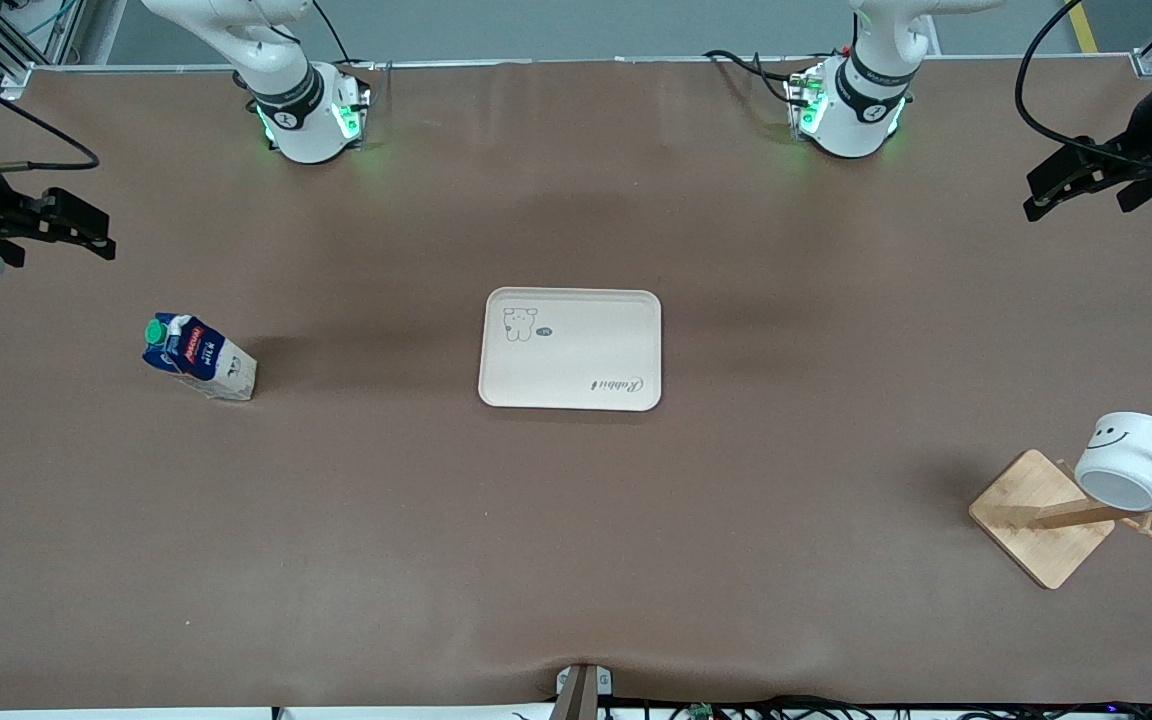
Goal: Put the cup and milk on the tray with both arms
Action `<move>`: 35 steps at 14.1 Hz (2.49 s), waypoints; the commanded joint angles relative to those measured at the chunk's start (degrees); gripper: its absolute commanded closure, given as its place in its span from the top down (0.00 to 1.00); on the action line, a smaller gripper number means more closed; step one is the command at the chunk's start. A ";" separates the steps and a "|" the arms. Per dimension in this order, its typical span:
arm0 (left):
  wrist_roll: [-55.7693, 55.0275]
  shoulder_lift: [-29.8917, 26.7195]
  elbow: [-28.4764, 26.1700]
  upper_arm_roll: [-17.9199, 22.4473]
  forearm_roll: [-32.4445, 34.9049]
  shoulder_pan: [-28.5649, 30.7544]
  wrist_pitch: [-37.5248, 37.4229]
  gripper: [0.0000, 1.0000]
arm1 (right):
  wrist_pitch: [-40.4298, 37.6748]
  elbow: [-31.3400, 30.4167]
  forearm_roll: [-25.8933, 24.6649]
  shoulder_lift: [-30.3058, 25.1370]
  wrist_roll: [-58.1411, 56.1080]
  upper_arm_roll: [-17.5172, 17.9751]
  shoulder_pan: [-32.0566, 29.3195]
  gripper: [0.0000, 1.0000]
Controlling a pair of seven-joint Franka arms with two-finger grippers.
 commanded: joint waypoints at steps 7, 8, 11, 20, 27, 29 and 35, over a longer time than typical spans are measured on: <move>0.75 0.23 2.24 0.31 2.60 2.75 -1.12 1.00 | -0.68 0.20 0.05 -0.47 -0.18 0.17 -0.53 1.00; 0.75 0.23 2.24 0.31 2.61 3.02 -1.03 1.00 | -0.68 0.20 0.05 -0.47 -0.18 0.17 -0.53 1.00; 0.83 -0.47 0.76 0.31 2.61 5.03 2.28 1.00 | -0.68 0.20 0.05 -0.47 -0.18 0.17 -0.53 1.00; 20.15 -2.40 -15.31 0.31 -9.58 19.18 26.54 1.00 | -0.68 0.20 0.05 -0.47 -0.18 0.17 -0.62 1.00; 41.41 1.36 -20.61 0.31 -26.10 26.74 37.63 0.98 | -0.77 0.20 0.05 -0.39 -0.18 0.17 -0.70 1.00; 47.05 3.83 -20.87 0.31 -29.02 27.54 40.79 0.98 | -0.77 0.20 0.05 -0.39 -0.18 0.17 -1.14 1.00; 61.56 11.04 -20.87 0.31 -43.69 27.54 46.08 0.93 | -0.59 0.20 -0.47 -0.12 -0.71 0.26 -0.97 1.00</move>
